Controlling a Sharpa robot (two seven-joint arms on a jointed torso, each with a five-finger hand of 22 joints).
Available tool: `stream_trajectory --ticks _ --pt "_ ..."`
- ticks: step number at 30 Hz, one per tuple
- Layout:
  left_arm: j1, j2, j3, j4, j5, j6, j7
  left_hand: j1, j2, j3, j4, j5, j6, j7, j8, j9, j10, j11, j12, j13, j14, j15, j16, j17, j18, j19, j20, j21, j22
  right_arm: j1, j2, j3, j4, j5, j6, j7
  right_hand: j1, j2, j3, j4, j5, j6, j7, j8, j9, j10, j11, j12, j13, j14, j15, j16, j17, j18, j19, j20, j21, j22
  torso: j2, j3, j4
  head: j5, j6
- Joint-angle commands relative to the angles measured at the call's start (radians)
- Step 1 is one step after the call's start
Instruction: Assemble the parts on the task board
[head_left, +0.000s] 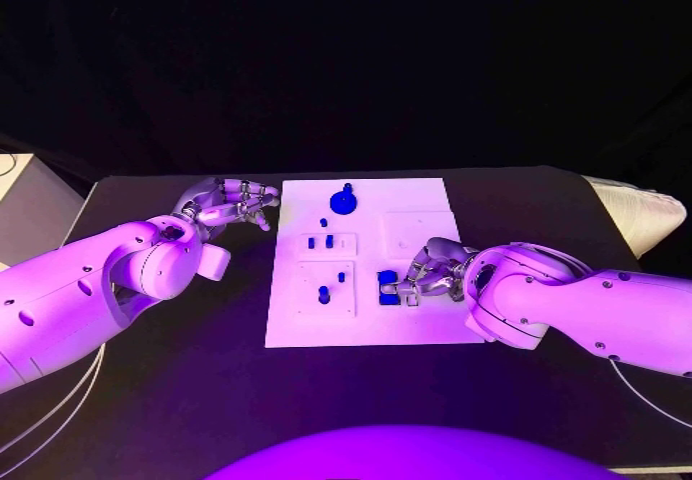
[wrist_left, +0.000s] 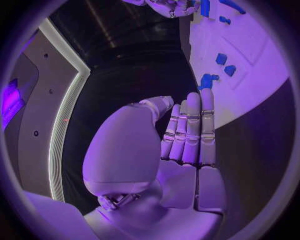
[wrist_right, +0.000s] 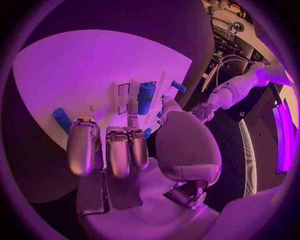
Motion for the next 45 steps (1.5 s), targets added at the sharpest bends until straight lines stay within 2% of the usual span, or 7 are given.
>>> stream_trajectory --ticks 1,7,13,20,26,28,45 --pt "0.000 0.001 0.001 0.002 0.005 0.007 0.005 0.000 0.004 0.000 0.004 0.003 0.002 0.000 0.005 -0.001 -0.009 0.001 0.005 -0.001 0.006 0.004 -0.004 -0.002 0.006 0.006 0.000 -0.005 -0.001 -0.001 -0.008 0.000 0.003 -0.022 -0.003 0.033 0.017 0.027 0.016 -0.002 0.004 -0.005 0.000 0.005 0.002 0.103 -0.001 0.003 0.263 0.099 0.001 0.003 0.238 -0.014 0.073 0.000 0.003 0.150 0.000 -0.0005 0.0002 -0.002 0.000" --pt "0.000 0.001 0.001 0.002 0.005 0.003 0.010 0.000 0.004 0.000 0.005 0.003 0.001 0.000 0.005 -0.001 -0.011 0.001 0.004 -0.001 0.006 0.004 -0.004 -0.002 0.007 0.006 0.000 -0.006 -0.001 -0.001 -0.035 0.001 0.004 -0.024 -0.050 0.086 0.077 0.041 0.041 -0.005 0.014 -0.023 0.004 -0.003 -0.002 0.103 0.002 0.003 0.263 0.099 0.002 0.004 0.240 -0.015 0.074 0.000 0.005 0.153 -0.001 -0.0003 -0.0005 -0.002 0.001" --pt "0.000 0.002 0.001 0.001 0.010 -0.005 0.027 0.000 0.005 0.000 0.005 0.003 0.000 -0.001 0.005 -0.002 -0.011 0.001 0.005 -0.001 0.007 0.004 -0.004 -0.002 0.007 0.007 0.000 -0.006 -0.002 0.007 -0.093 0.010 0.005 0.015 -0.117 0.197 0.159 0.049 0.070 -0.008 0.063 -0.052 0.019 -0.037 -0.019 0.103 0.015 0.003 0.263 0.100 0.013 0.007 0.246 -0.017 0.075 0.008 0.012 0.159 -0.003 -0.0003 -0.0032 -0.006 0.004" --pt "0.000 0.004 0.001 0.000 0.020 -0.007 0.050 -0.002 0.004 -0.001 0.007 0.002 0.001 -0.001 0.006 -0.002 -0.008 0.000 0.007 -0.001 0.007 0.004 -0.003 -0.002 0.006 0.007 0.000 -0.007 -0.003 0.034 -0.159 0.015 -0.020 0.049 -0.036 0.214 0.233 0.042 0.105 -0.012 0.060 -0.040 0.021 -0.056 -0.031 0.103 0.017 0.003 0.263 0.101 0.016 0.009 0.251 -0.018 0.076 0.012 0.022 0.165 -0.002 -0.0003 -0.0033 -0.016 0.011" --pt "-0.001 0.003 0.001 0.002 0.030 -0.006 0.066 -0.008 0.003 -0.005 0.017 0.002 0.002 -0.003 0.007 -0.002 0.004 -0.003 0.017 0.002 0.007 0.003 -0.002 -0.002 0.007 0.008 0.001 -0.012 -0.007 0.038 -0.188 0.014 -0.037 0.032 0.067 0.174 0.257 0.037 0.126 -0.009 0.048 -0.035 0.023 -0.078 -0.046 0.103 0.019 0.003 0.263 0.104 0.017 0.014 0.263 -0.023 0.080 0.014 0.048 0.178 0.000 0.0000 -0.0032 -0.026 0.013" --pt "-0.001 0.002 0.001 0.003 0.032 -0.006 0.070 -0.010 0.002 -0.006 0.020 0.002 0.002 -0.005 0.008 -0.002 0.009 -0.004 0.021 0.003 0.007 0.002 -0.002 -0.002 0.007 0.009 0.001 -0.015 -0.009 0.036 -0.195 0.012 -0.036 0.012 0.089 0.155 0.261 0.034 0.130 -0.010 0.045 -0.031 0.024 -0.083 -0.050 0.103 0.019 0.003 0.263 0.104 0.018 0.014 0.263 -0.024 0.080 0.015 0.051 0.180 0.000 -0.0002 -0.0024 -0.038 0.014" --pt "-0.001 0.001 0.001 0.006 0.036 -0.009 0.065 -0.009 0.003 -0.009 0.024 0.002 0.002 -0.008 0.009 -0.003 0.023 -0.009 0.036 0.008 0.008 -0.001 0.000 -0.002 0.007 0.013 -0.001 -0.021 -0.014 -0.011 -0.193 0.005 -0.009 -0.112 0.095 0.022 0.189 0.005 0.108 -0.003 0.031 0.028 0.014 -0.092 -0.065 0.103 0.012 0.003 0.263 0.104 0.013 0.014 0.263 -0.024 0.081 0.013 0.054 0.183 0.001 -0.0001 0.0014 -0.050 0.013"
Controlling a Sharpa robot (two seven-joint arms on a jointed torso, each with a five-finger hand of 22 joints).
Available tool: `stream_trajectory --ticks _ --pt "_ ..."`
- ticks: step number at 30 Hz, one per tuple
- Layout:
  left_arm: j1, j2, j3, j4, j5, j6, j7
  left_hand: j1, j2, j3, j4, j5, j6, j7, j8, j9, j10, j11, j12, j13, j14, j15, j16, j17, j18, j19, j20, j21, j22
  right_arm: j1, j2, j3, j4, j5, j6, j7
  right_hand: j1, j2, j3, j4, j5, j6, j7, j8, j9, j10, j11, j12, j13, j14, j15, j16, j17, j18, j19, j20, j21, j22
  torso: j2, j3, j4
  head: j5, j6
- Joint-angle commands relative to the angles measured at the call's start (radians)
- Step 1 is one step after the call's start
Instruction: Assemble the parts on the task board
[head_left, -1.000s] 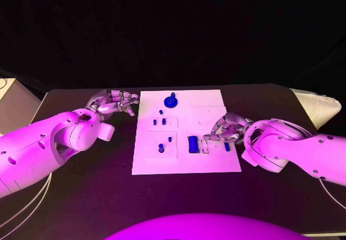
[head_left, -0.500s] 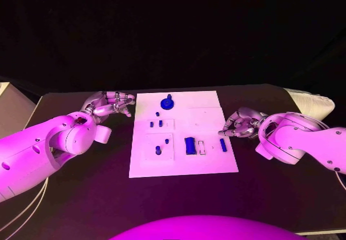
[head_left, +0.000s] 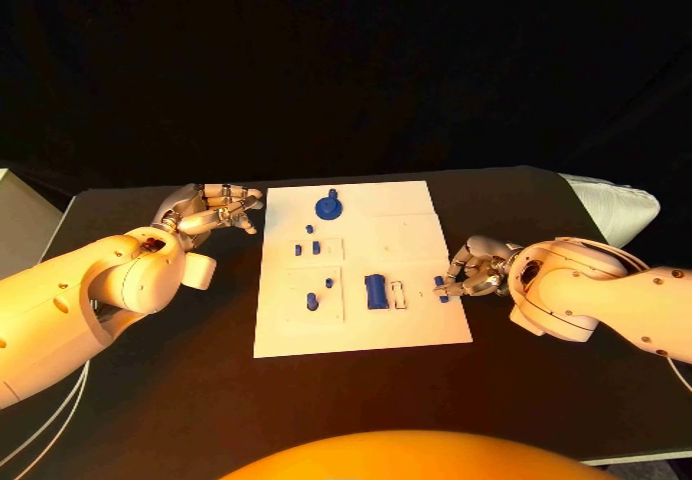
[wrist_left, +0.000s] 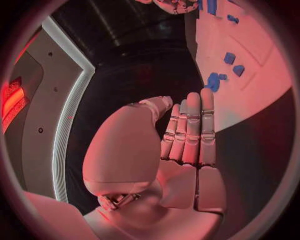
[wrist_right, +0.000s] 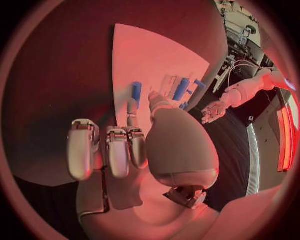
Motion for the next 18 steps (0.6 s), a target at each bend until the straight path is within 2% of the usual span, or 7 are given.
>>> stream_trajectory --ticks 1,6,18 --pt "-0.001 0.000 0.001 0.002 0.009 -0.004 0.009 -0.008 0.003 0.000 0.004 0.002 0.002 -0.008 0.005 -0.001 0.008 -0.002 0.005 0.002 0.005 -0.005 0.000 -0.001 0.008 0.006 -0.002 -0.006 -0.001 -0.005 0.005 0.000 0.004 -0.064 0.015 -0.053 -0.020 0.003 -0.009 0.002 -0.001 0.010 0.001 -0.006 -0.001 0.107 -0.001 0.003 0.263 0.106 0.003 0.004 0.263 -0.008 0.077 0.001 -0.002 0.183 0.001 0.0004 0.0017 0.001 -0.001" --pt "-0.001 -0.001 0.001 0.002 0.008 -0.002 0.004 -0.008 0.003 0.000 0.004 0.002 0.002 -0.008 0.005 -0.001 0.007 -0.002 0.005 0.002 0.005 -0.005 0.000 -0.001 0.008 0.007 -0.002 -0.006 -0.001 -0.007 0.009 0.000 0.001 -0.104 0.014 -0.071 -0.039 0.003 -0.018 0.002 -0.004 0.021 -0.004 0.000 0.002 0.107 -0.005 0.003 0.263 0.106 0.001 0.004 0.263 -0.009 0.077 0.000 0.001 0.184 0.002 -0.0008 0.0013 0.002 -0.003" --pt "-0.001 -0.002 0.001 0.001 0.008 0.003 -0.003 -0.008 0.003 0.000 0.004 0.002 0.002 -0.008 0.005 -0.001 0.007 -0.002 0.005 0.002 0.005 -0.005 0.000 -0.001 0.008 0.007 -0.002 -0.006 -0.001 -0.024 0.046 -0.001 -0.018 -0.156 0.006 -0.091 -0.051 0.001 -0.025 0.002 -0.008 0.029 -0.008 0.006 0.006 0.107 -0.008 0.003 0.263 0.106 -0.002 0.004 0.263 -0.008 0.077 -0.002 -0.001 0.184 0.001 0.0015 0.0008 0.001 -0.006"
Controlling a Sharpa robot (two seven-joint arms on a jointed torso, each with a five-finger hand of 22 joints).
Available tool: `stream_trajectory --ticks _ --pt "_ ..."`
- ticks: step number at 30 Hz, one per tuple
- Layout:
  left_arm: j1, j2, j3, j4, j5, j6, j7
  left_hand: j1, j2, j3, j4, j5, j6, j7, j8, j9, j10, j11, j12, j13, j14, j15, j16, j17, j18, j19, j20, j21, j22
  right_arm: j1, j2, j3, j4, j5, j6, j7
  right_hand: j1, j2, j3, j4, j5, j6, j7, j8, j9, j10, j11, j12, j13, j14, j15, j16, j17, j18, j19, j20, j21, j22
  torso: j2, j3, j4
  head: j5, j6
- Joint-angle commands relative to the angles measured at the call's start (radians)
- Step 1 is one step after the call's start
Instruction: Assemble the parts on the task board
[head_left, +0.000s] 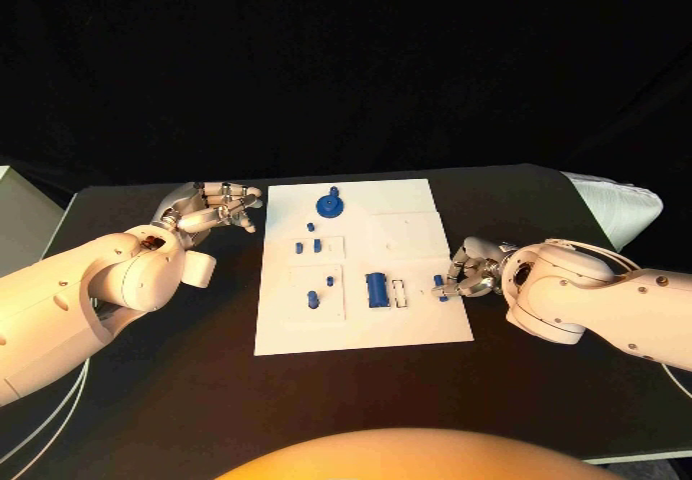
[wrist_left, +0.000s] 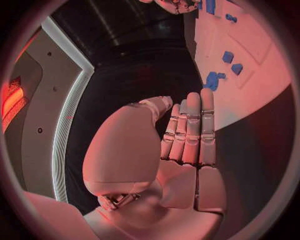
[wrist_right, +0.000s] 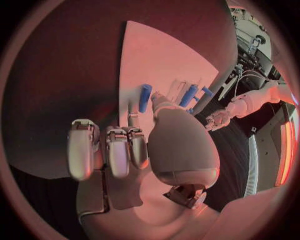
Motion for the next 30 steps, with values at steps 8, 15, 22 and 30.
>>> stream_trajectory --ticks 8,15,22,30 --pt "-0.001 0.000 0.001 0.001 0.006 0.007 -0.004 -0.008 0.003 0.000 0.005 0.002 -0.002 -0.005 0.005 -0.001 0.005 -0.002 0.005 0.002 0.005 -0.005 0.000 -0.001 0.007 0.007 -0.002 -0.007 -0.002 -0.018 0.035 -0.002 -0.016 -0.052 0.000 -0.025 0.029 0.013 0.014 -0.002 0.023 -0.003 -0.002 0.002 0.000 0.105 -0.009 0.003 0.263 0.106 -0.006 0.004 0.263 -0.007 0.076 -0.007 -0.009 0.182 0.000 -0.0008 -0.0005 0.000 -0.004" --pt "-0.001 0.000 0.001 0.001 0.005 0.009 -0.008 -0.008 0.003 0.000 0.005 0.002 -0.002 -0.005 0.005 -0.001 0.005 -0.002 0.005 0.002 0.005 -0.005 0.000 -0.001 0.007 0.007 -0.002 -0.007 -0.002 -0.020 0.039 -0.002 -0.018 -0.055 -0.001 -0.029 0.149 0.012 0.121 -0.015 0.187 -0.014 -0.008 -0.001 0.004 0.105 -0.015 0.003 0.263 0.106 -0.012 0.004 0.263 -0.007 0.076 -0.013 -0.008 0.184 -0.001 -0.0012 -0.0012 0.001 -0.005" --pt "-0.001 -0.002 0.001 0.001 0.004 0.011 -0.012 -0.007 0.005 0.000 0.006 0.002 -0.002 -0.004 0.005 -0.002 0.002 -0.001 0.005 0.001 0.004 -0.005 -0.001 -0.001 0.007 0.008 -0.002 -0.008 -0.003 -0.021 0.037 -0.002 -0.017 -0.032 -0.016 -0.029 0.170 -0.070 0.371 -0.039 0.300 -0.025 -0.001 0.022 0.035 0.105 -0.012 0.003 0.263 0.106 -0.009 0.004 0.263 -0.008 0.077 -0.014 -0.010 0.186 -0.002 -0.0021 0.0000 0.001 -0.005" --pt "-0.001 -0.004 0.001 0.003 0.003 0.013 -0.016 -0.007 0.005 0.000 0.006 0.002 -0.002 -0.004 0.005 -0.002 0.002 -0.001 0.005 0.001 0.004 -0.005 -0.001 -0.001 0.007 0.008 -0.002 -0.008 -0.003 -0.021 0.032 -0.002 -0.011 0.000 -0.036 -0.027 0.131 -0.097 0.451 -0.079 0.336 -0.038 0.003 0.037 0.057 0.105 -0.008 0.003 0.263 0.106 -0.006 0.004 0.263 -0.007 0.077 -0.011 -0.013 0.187 -0.002 -0.0024 -0.0004 0.002 -0.004"
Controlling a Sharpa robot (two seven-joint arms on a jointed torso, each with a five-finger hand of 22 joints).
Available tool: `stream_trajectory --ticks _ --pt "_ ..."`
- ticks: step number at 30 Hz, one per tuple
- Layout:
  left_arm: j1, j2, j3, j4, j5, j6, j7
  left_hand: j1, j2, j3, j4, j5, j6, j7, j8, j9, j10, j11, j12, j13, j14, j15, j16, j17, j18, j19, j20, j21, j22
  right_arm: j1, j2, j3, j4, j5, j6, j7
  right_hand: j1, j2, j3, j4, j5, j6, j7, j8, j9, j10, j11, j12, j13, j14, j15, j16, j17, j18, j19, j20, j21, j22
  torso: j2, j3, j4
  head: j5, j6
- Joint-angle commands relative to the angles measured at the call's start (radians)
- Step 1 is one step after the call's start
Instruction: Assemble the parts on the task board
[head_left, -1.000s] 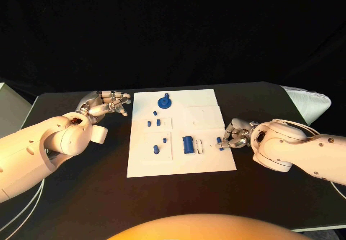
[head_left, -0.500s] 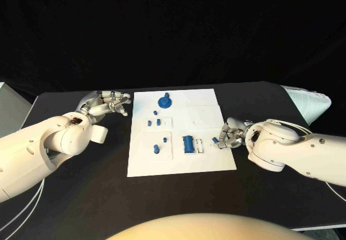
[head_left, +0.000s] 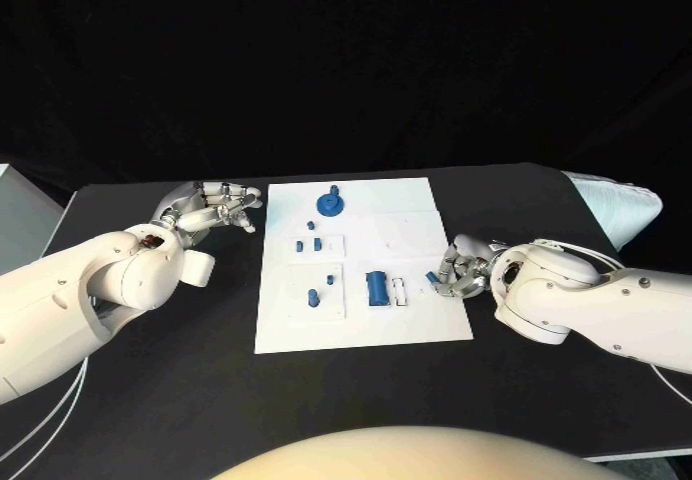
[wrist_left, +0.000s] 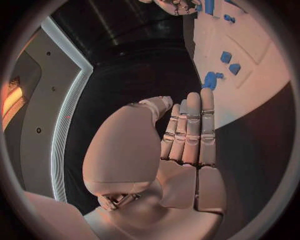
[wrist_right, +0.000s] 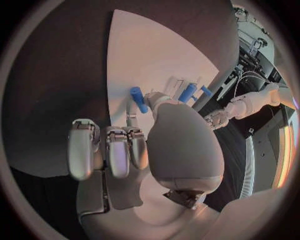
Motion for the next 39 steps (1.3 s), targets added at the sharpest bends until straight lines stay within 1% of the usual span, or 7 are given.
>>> stream_trajectory --ticks 1,7,11,18,23,36,39 --pt "-0.001 0.000 0.001 0.003 0.003 0.012 -0.001 -0.007 0.005 0.000 0.006 0.002 -0.002 -0.004 0.005 -0.002 0.003 -0.001 0.005 0.002 0.004 -0.005 -0.001 -0.001 0.007 0.005 0.001 -0.004 -0.001 -0.007 -0.005 -0.006 0.001 0.030 0.002 -0.018 -0.013 -0.003 0.167 -0.163 0.004 -0.003 0.002 0.006 0.002 0.103 0.000 0.003 0.263 0.106 0.001 0.004 0.263 -0.008 0.077 -0.004 -0.004 0.187 0.000 -0.0004 0.0001 0.001 0.000" --pt "-0.001 -0.001 0.001 0.004 0.002 0.012 -0.002 -0.007 0.005 0.000 0.006 0.002 -0.002 -0.004 0.005 -0.002 0.003 -0.001 0.005 0.002 0.004 -0.005 -0.001 -0.001 0.007 0.005 0.001 -0.004 -0.001 0.001 -0.016 -0.005 0.028 0.070 -0.019 -0.013 -0.041 -0.013 0.175 -0.166 -0.006 -0.004 0.001 0.009 0.007 0.103 0.000 0.003 0.263 0.106 0.002 0.004 0.263 -0.008 0.077 -0.003 -0.004 0.188 0.000 0.0004 -0.0001 0.003 0.000" --pt "-0.001 -0.002 0.001 0.004 0.002 0.012 -0.003 -0.007 0.005 0.000 0.006 0.002 -0.002 -0.004 0.005 -0.002 0.003 -0.001 0.005 0.002 0.004 -0.005 -0.001 -0.001 0.007 0.005 0.001 -0.004 -0.001 0.018 -0.020 -0.004 0.055 0.129 -0.031 -0.008 -0.055 -0.016 0.176 -0.165 -0.011 -0.004 0.001 0.009 0.008 0.103 0.000 0.003 0.263 0.106 0.001 0.004 0.263 -0.008 0.077 -0.003 -0.002 0.189 0.000 -0.0001 0.0002 0.002 -0.002" --pt "-0.001 -0.002 0.001 0.005 0.002 0.014 -0.005 -0.004 0.006 0.001 0.006 0.003 -0.002 -0.004 0.006 -0.002 0.001 -0.002 0.006 0.002 0.004 -0.005 0.000 -0.002 0.007 0.006 0.001 -0.005 -0.002 0.030 -0.004 -0.003 0.078 0.196 -0.036 -0.004 -0.072 -0.019 0.176 -0.163 -0.021 -0.004 0.000 0.009 0.009 0.103 -0.001 0.003 0.263 0.106 0.001 0.004 0.263 -0.008 0.077 -0.003 -0.003 0.189 0.001 0.0005 0.0004 0.001 -0.004" --pt "0.000 -0.001 0.001 0.005 0.002 0.016 -0.006 -0.004 0.006 0.001 0.006 0.003 -0.002 -0.004 0.006 -0.002 0.001 -0.002 0.006 0.002 0.004 -0.005 0.000 -0.002 0.007 0.006 0.001 -0.005 -0.002 0.033 0.026 -0.004 0.067 0.224 -0.032 -0.002 -0.077 -0.019 0.176 -0.162 -0.024 -0.004 0.000 0.009 0.009 0.103 -0.001 0.003 0.263 0.106 0.001 0.004 0.263 -0.008 0.077 -0.003 -0.004 0.188 0.000 -0.0003 -0.0003 0.000 -0.005" --pt "0.000 -0.001 0.001 0.007 0.002 0.020 -0.009 -0.004 0.006 0.001 0.006 0.003 -0.002 -0.004 0.006 -0.002 0.001 -0.002 0.006 0.002 0.004 -0.005 0.000 -0.002 0.007 0.006 0.001 -0.005 -0.002 0.031 0.081 -0.007 0.026 0.236 -0.014 -0.008 -0.101 -0.018 0.173 -0.155 -0.038 -0.005 0.000 0.007 0.009 0.103 -0.001 0.003 0.263 0.106 0.001 0.004 0.263 -0.007 0.077 -0.003 -0.007 0.188 0.001 0.0011 0.0005 0.002 -0.009" --pt "0.000 -0.001 0.001 0.007 0.002 0.020 -0.009 -0.004 0.006 0.001 0.006 0.003 -0.002 -0.004 0.006 -0.002 0.001 -0.002 0.006 0.002 0.004 -0.005 0.000 -0.002 0.007 0.006 0.001 -0.005 -0.002 0.030 0.089 -0.007 0.019 0.234 -0.013 -0.009 -0.117 -0.018 0.165 -0.155 -0.003 -0.004 -0.001 0.008 0.011 0.103 -0.001 0.003 0.263 0.106 0.001 0.004 0.263 -0.007 0.077 -0.004 -0.006 0.189 0.002 0.0016 0.0007 0.002 -0.009"
